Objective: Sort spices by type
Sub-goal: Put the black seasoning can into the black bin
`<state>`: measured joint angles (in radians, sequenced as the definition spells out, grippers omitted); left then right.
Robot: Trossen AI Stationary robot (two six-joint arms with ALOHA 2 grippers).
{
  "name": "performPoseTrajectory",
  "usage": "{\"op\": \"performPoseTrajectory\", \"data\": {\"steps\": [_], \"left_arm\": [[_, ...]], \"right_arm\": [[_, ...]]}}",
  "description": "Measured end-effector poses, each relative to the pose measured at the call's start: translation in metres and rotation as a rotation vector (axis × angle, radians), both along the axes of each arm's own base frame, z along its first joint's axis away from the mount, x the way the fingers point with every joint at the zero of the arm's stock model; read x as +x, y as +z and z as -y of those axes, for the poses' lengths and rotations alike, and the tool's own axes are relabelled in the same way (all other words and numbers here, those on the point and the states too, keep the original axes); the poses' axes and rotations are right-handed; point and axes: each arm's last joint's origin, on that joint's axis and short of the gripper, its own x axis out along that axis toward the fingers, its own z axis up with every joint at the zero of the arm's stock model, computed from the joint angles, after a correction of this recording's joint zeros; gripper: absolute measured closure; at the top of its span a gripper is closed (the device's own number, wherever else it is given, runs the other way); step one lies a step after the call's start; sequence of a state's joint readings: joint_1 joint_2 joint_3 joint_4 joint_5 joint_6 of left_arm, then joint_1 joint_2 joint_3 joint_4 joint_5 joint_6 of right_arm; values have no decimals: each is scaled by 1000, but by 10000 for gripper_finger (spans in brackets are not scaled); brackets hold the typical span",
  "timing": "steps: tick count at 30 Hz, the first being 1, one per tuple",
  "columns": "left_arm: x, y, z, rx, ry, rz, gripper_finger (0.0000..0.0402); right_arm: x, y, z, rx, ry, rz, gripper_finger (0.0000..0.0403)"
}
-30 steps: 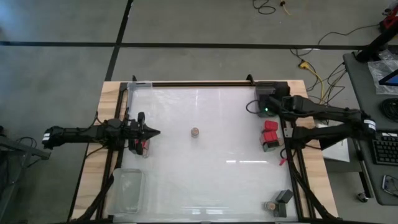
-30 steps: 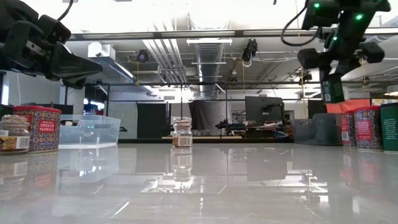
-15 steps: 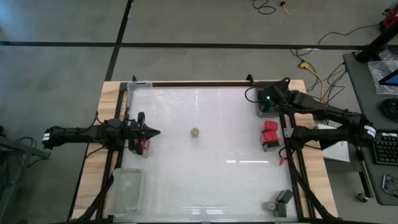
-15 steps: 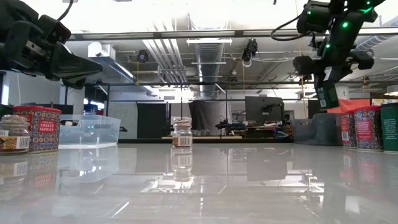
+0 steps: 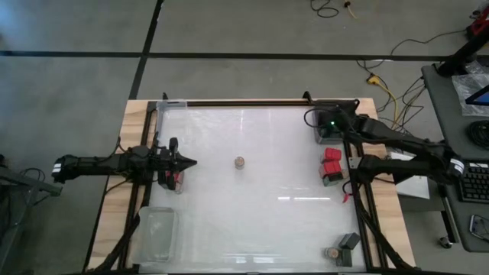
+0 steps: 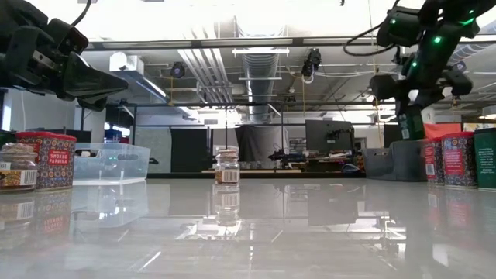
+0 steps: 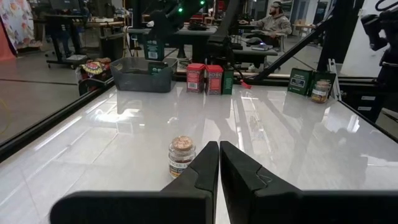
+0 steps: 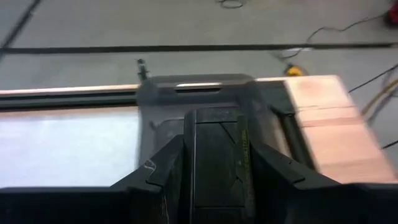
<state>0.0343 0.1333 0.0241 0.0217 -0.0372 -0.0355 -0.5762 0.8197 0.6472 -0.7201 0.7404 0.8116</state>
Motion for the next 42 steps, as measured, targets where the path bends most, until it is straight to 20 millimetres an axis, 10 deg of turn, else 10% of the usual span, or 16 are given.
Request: {"op": "performPoseTrajectory", "data": {"steps": [42], "left_arm": [[0, 0, 0, 0, 0, 0, 401]], "right_arm": [[-7, -46, -6, 68, -30, 91, 266]]}}
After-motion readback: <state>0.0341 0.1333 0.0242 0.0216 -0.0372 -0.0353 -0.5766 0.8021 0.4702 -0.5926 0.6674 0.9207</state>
